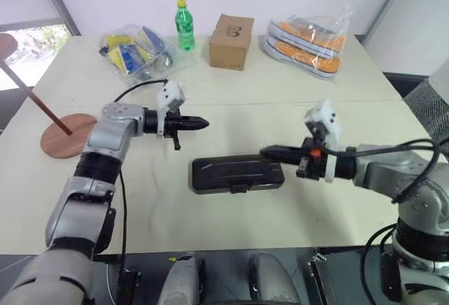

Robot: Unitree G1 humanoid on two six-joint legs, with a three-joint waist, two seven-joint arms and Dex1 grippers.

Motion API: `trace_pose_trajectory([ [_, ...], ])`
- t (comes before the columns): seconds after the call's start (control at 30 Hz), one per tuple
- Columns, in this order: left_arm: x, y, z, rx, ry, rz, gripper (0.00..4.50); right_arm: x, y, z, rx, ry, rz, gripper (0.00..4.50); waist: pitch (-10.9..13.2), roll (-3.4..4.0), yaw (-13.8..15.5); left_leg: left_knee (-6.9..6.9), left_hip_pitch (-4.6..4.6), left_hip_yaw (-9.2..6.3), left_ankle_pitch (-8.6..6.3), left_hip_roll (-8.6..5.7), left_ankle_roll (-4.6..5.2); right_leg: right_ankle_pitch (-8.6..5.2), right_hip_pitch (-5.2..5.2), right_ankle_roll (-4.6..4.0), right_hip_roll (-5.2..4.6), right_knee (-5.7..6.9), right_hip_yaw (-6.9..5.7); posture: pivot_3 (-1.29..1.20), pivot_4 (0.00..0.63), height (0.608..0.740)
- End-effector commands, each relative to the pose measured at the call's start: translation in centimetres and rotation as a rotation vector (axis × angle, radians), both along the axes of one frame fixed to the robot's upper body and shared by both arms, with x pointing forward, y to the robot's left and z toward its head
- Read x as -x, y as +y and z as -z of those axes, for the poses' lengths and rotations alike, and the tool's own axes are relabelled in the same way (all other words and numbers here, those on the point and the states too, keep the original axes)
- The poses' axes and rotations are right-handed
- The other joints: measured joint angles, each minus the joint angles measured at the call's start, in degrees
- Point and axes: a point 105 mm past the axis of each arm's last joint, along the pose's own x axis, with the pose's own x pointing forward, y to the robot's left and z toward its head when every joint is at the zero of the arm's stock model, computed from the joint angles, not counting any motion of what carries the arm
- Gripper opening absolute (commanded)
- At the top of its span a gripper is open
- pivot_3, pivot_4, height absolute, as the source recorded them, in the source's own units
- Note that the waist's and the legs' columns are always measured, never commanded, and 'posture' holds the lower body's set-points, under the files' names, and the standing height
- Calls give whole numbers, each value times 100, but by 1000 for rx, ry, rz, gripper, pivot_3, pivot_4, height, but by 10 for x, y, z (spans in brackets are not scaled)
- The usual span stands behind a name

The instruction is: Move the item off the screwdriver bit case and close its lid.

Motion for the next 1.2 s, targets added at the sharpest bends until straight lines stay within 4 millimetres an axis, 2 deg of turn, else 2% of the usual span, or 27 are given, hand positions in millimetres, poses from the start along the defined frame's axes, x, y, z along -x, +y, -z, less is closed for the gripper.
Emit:
trace_pose_trajectory([
  [0.03,-4,-7,4,-42,-18,43,0,19,6,17,11,119,-47,45,1,-2,-18,0,-1,1,-1,0,1,0,-1,0,-2,0,1,0,150,740],
  [0.13,-6,-13,10,-60,-12,68,0,29,15,30,-19,197,-72,45,5,-9,-35,0,-1,1,-1,7,2,0,-3,1,-4,2,1,0,150,740],
  [0.2,-8,-18,14,-68,-14,79,0,24,21,39,-24,227,-33,45,6,-10,-49,0,-2,2,-1,12,2,0,-7,1,-1,5,2,0,150,740],
  [0.27,-8,-23,18,-77,-23,91,0,11,25,48,-35,252,55,45,6,-10,-46,0,-2,2,-1,16,2,0,-8,0,3,6,2,0,150,740],
  [0.43,-9,-33,25,-87,-40,106,0,-4,38,59,-49,287,159,45,6,-10,-34,0,-8,4,-1,16,2,1,-13,1,2,7,2,0,150,740],
  [0.6,-8,-44,29,-79,-60,132,0,-4,44,72,-27,316,239,45,6,-10,-24,0,-11,3,-1,15,2,1,-15,2,2,8,1,0,150,740],
  [0.9,-7,-63,27,-56,-91,165,0,-1,45,79,-17,330,291,45,6,-10,-50,0,-12,2,-2,16,3,1,-17,2,8,8,1,0,150,740],
  [1.2,11,-74,43,-88,-50,297,0,-8,40,81,2,324,352,45,6,-10,-44,0,-12,3,-2,16,3,1,-17,2,9,8,2,0,150,740],
])
